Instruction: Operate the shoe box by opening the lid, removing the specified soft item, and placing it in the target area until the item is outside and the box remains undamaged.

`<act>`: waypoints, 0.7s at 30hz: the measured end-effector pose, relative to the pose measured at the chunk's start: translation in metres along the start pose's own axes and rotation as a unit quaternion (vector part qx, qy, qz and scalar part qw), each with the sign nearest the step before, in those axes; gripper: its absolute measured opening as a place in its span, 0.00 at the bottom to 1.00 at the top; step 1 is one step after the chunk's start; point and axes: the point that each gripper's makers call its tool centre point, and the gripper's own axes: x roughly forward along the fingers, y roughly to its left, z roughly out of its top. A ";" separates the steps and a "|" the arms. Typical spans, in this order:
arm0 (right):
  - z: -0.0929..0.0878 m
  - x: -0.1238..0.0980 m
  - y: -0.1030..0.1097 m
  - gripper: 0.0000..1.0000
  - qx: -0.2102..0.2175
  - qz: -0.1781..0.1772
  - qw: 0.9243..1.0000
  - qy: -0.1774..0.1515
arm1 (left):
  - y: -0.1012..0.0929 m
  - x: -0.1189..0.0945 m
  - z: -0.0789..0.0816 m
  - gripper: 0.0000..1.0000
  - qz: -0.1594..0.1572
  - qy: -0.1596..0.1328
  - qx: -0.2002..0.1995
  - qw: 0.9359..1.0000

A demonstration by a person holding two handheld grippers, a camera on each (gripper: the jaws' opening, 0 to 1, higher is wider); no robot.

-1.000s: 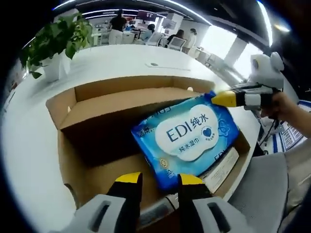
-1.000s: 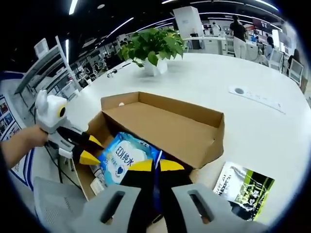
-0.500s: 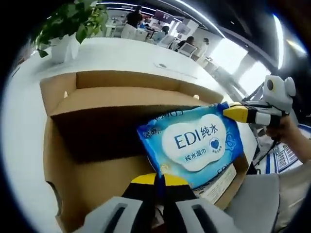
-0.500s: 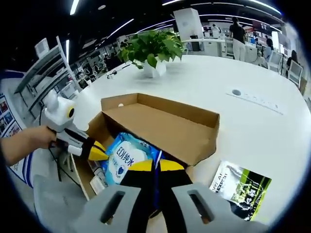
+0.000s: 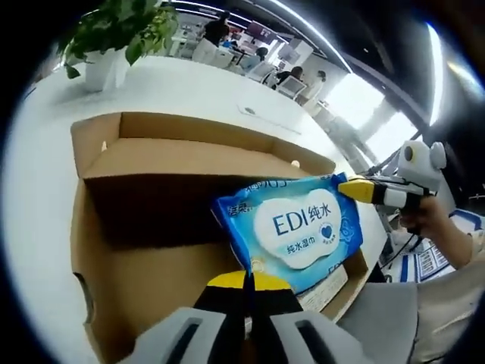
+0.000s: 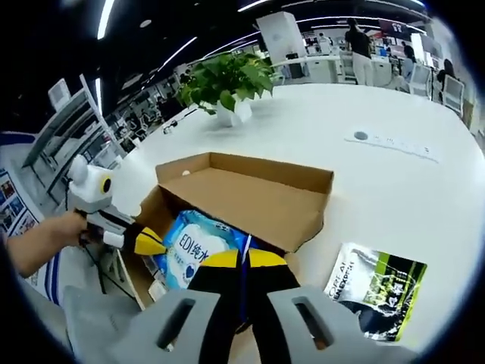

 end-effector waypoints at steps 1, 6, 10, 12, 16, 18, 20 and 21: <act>0.000 -0.001 0.000 0.00 0.001 0.000 1.000 -0.001 | -0.001 -0.001 0.001 0.00 0.000 -0.001 0.001 1.000; 0.002 -0.007 -0.002 0.00 0.016 0.005 1.000 -0.007 | -0.010 -0.005 0.005 0.00 -0.006 -0.005 0.006 1.000; 0.004 -0.014 -0.004 0.00 0.027 0.006 1.000 -0.013 | -0.016 -0.010 0.010 0.00 -0.015 -0.011 -0.003 1.000; 0.006 -0.018 -0.006 0.00 0.035 0.007 0.999 -0.017 | -0.021 -0.012 0.012 0.00 -0.021 -0.014 -0.004 1.000; 0.009 -0.024 -0.010 0.00 0.047 0.009 0.999 -0.023 | -0.031 -0.016 0.017 0.00 -0.028 -0.016 0.001 0.999; 0.010 -0.028 -0.012 0.00 0.051 0.009 0.998 -0.025 | -0.036 -0.017 0.020 0.00 -0.031 -0.018 0.003 0.999; 0.011 -0.030 -0.015 0.00 0.054 0.007 0.998 -0.027 | -0.042 -0.018 0.024 0.00 -0.034 -0.020 0.005 0.999; 0.011 -0.031 -0.015 0.00 0.055 0.007 0.998 -0.027 | -0.043 -0.018 0.024 0.00 -0.035 -0.020 0.006 0.999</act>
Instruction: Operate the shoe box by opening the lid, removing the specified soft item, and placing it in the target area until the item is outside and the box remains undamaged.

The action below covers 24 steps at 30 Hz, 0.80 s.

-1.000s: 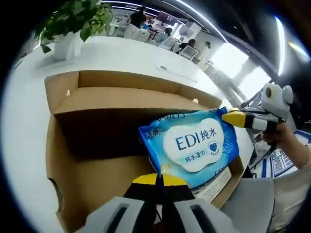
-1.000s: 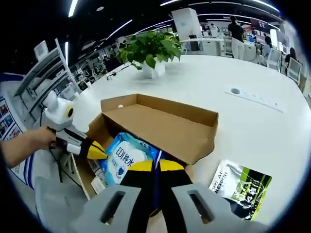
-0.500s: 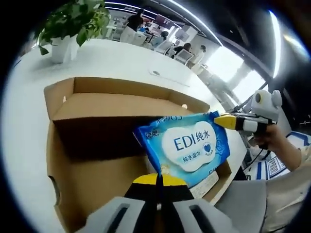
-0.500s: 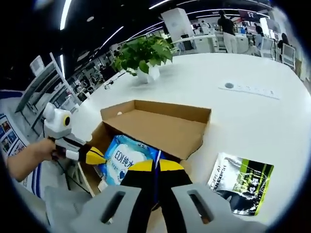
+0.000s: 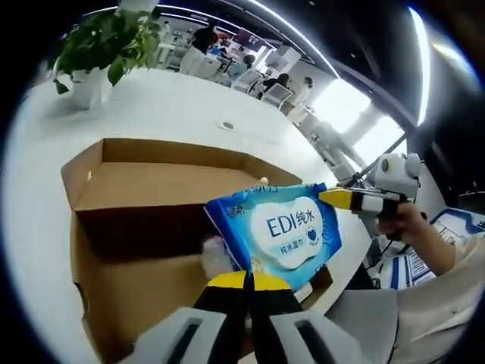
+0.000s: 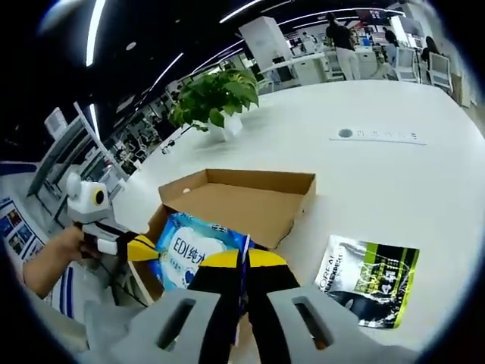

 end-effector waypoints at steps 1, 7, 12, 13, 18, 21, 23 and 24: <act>0.001 -0.003 -0.003 0.00 0.005 -0.001 1.000 -0.002 | -0.004 0.000 0.003 0.00 -0.003 -0.001 0.000 1.000; 0.006 -0.016 -0.015 0.00 0.023 -0.007 1.000 -0.013 | -0.019 0.007 0.013 0.00 -0.015 -0.007 0.008 1.000; 0.008 -0.026 -0.023 0.00 0.029 -0.015 0.999 -0.018 | -0.031 0.015 0.018 0.00 -0.022 -0.005 0.016 1.000; 0.009 -0.029 -0.026 0.00 0.031 -0.017 0.999 -0.020 | -0.033 0.016 0.018 0.00 -0.023 -0.005 0.017 1.000; 0.010 -0.039 -0.039 0.00 0.036 -0.028 0.999 -0.022 | -0.045 0.028 0.022 0.00 -0.023 0.000 0.027 0.999; 0.010 -0.046 -0.047 0.00 0.040 -0.036 0.998 -0.025 | -0.051 0.034 0.024 0.00 -0.024 0.004 0.030 0.999; 0.011 -0.051 -0.053 0.00 0.042 -0.041 0.998 -0.026 | -0.054 0.038 0.026 0.00 -0.026 0.005 0.031 0.999; 0.011 -0.053 -0.055 0.00 0.044 -0.043 0.998 -0.027 | -0.056 0.040 0.026 0.00 -0.027 0.006 0.033 0.999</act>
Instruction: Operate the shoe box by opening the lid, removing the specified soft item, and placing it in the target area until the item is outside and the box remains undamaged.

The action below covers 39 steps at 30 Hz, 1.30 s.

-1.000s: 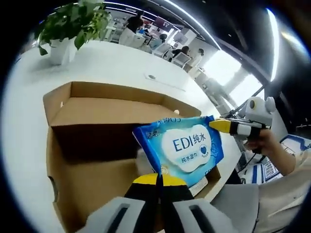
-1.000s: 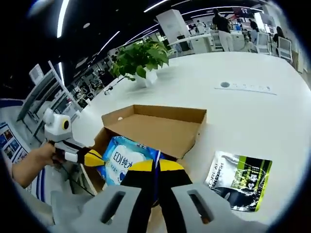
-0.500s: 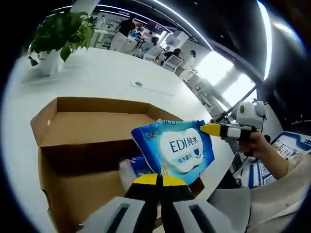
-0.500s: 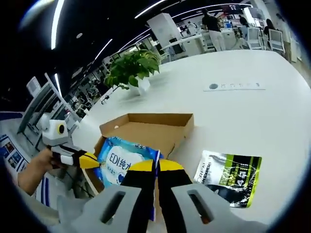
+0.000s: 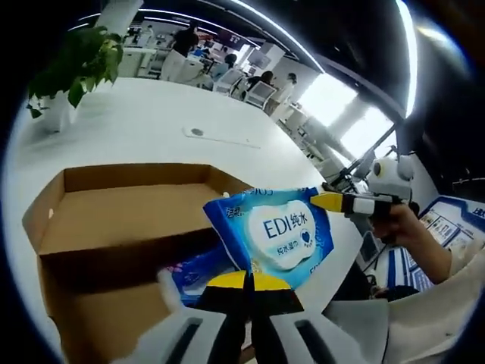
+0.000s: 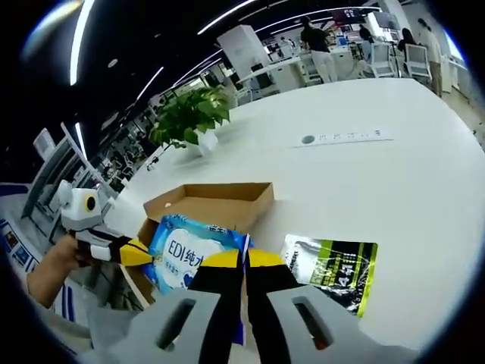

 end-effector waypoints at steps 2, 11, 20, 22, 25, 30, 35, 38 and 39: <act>0.001 -0.004 -0.006 0.00 0.003 -0.005 1.000 -0.002 | -0.005 0.006 0.002 0.00 -0.005 0.002 0.004 1.000; 0.007 -0.019 -0.028 0.00 0.012 -0.024 1.000 -0.009 | -0.020 0.025 0.010 0.00 -0.018 0.009 0.010 1.000; 0.011 -0.032 -0.046 0.00 0.018 -0.035 0.999 -0.015 | -0.036 0.040 0.016 0.00 -0.032 0.010 0.016 0.999; 0.012 -0.035 -0.049 0.00 0.020 -0.038 0.999 -0.016 | -0.040 0.042 0.017 0.00 -0.034 0.010 0.018 0.999; 0.014 -0.038 -0.055 0.00 0.023 -0.042 0.999 -0.019 | -0.044 0.046 0.019 0.00 -0.036 0.011 0.020 0.999; 0.016 -0.043 -0.065 0.00 0.026 -0.049 0.998 -0.021 | -0.052 0.056 0.023 0.00 -0.041 0.014 0.024 0.999; 0.017 -0.048 -0.075 0.00 0.030 -0.057 0.998 -0.023 | -0.060 0.064 0.025 0.00 -0.045 0.018 0.032 0.998; 0.017 -0.050 -0.081 0.00 0.032 -0.060 0.997 -0.024 | -0.064 0.070 0.025 0.00 -0.047 0.022 0.037 0.998; 0.017 -0.051 -0.084 0.00 0.033 -0.062 0.997 -0.024 | -0.065 0.072 0.025 0.00 -0.047 0.024 0.038 0.998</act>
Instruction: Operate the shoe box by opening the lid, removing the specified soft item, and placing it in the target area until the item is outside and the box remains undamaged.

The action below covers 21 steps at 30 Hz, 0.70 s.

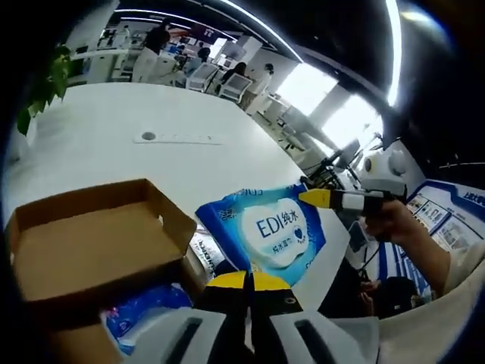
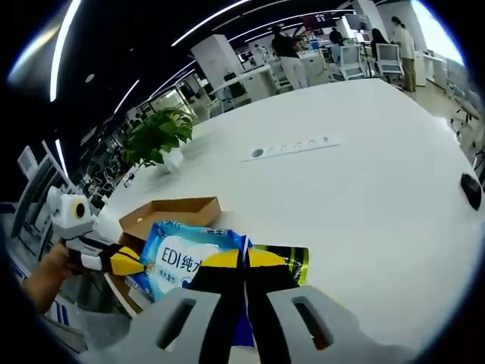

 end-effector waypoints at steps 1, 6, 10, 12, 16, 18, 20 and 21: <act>0.000 0.000 -0.002 0.00 0.001 -0.001 1.000 0.000 | 0.000 0.002 0.000 0.00 0.000 0.002 0.000 1.000; -0.001 0.002 -0.014 0.00 0.006 -0.008 1.000 0.002 | -0.002 0.013 -0.001 0.00 0.000 0.014 0.004 1.000; -0.005 0.006 -0.023 0.00 0.010 -0.013 1.000 0.008 | -0.003 0.022 -0.002 0.00 0.002 0.024 0.007 1.000; -0.006 0.008 -0.027 0.00 0.013 -0.014 1.000 0.010 | -0.002 0.026 -0.003 0.00 0.005 0.029 0.009 1.000; -0.010 0.012 -0.033 0.00 0.017 -0.016 1.000 0.016 | 0.001 0.033 -0.004 0.00 0.009 0.039 0.010 0.999; -0.012 0.016 -0.036 0.00 0.019 -0.016 1.000 0.019 | 0.004 0.035 -0.005 0.00 0.012 0.044 0.010 0.999; -0.014 0.020 -0.039 0.00 0.020 -0.015 0.999 0.022 | 0.007 0.038 -0.006 0.00 0.017 0.051 0.012 0.998; -0.015 0.022 -0.039 0.00 0.021 -0.015 0.999 0.023 | 0.008 0.040 -0.007 0.00 0.020 0.054 0.013 0.998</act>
